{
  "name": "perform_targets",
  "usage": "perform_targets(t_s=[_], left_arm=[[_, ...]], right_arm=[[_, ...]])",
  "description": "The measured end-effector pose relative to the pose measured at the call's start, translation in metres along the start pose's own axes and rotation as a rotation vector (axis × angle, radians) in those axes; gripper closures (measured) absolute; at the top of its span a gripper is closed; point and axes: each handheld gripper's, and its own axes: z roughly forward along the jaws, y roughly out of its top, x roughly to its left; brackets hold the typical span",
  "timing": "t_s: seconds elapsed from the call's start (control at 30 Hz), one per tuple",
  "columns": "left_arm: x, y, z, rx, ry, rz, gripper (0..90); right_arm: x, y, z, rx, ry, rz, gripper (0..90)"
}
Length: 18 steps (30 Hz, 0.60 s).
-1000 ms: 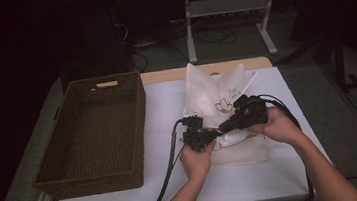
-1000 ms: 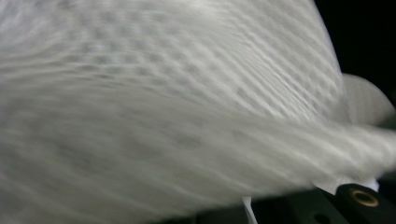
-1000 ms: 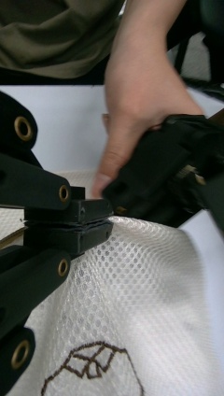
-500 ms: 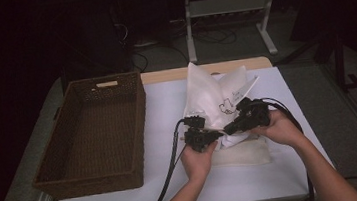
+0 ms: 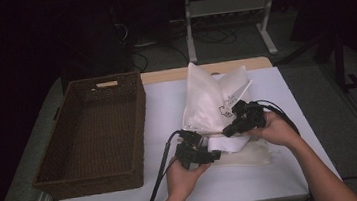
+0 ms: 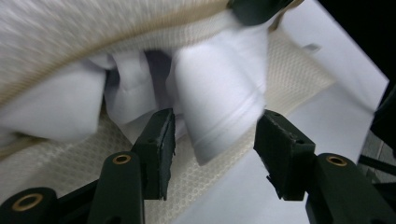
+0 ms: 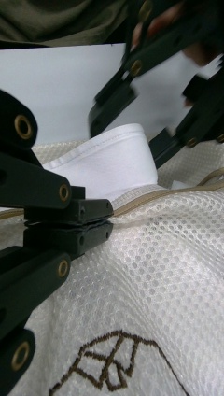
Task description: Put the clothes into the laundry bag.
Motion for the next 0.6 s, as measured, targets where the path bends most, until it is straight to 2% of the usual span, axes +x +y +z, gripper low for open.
perform_targets(t_s=[0.07, 0.1, 0.17, 0.2, 0.3, 0.43, 0.5, 0.6], left_arm=[[0.003, 0.002, 0.011, 0.002, -0.039, -0.034, 60.2], [0.004, 0.003, 0.015, -0.009, -0.045, -0.045, 64.3], [0.003, 0.008, 0.022, -0.039, -0.037, -0.048, 75.5], [0.003, 0.011, 0.024, -0.059, -0.027, -0.047, 77.2], [0.003, 0.020, 0.024, -0.140, -0.042, -0.080, 79.3], [-0.001, 0.029, 0.016, -0.193, -0.038, -0.089, 79.6], [-0.003, 0.030, 0.009, -0.236, -0.057, -0.112, 80.0], [-0.007, 0.028, 0.004, -0.271, -0.089, -0.133, 80.1]], right_arm=[[0.001, 0.000, 0.000, -0.002, -0.001, -0.002, 87.6], [0.002, 0.000, 0.000, 0.000, -0.002, -0.007, 87.6], [0.004, 0.000, -0.001, 0.002, -0.003, -0.010, 87.7], [0.005, 0.000, -0.002, -0.002, -0.002, -0.016, 87.8], [0.008, 0.000, -0.010, -0.031, 0.012, -0.020, 87.9], [0.014, 0.003, -0.022, -0.067, 0.014, -0.037, 88.1], [0.019, 0.006, -0.026, -0.080, 0.033, -0.051, 88.2], [0.027, 0.009, -0.031, -0.095, 0.053, -0.082, 88.3]])
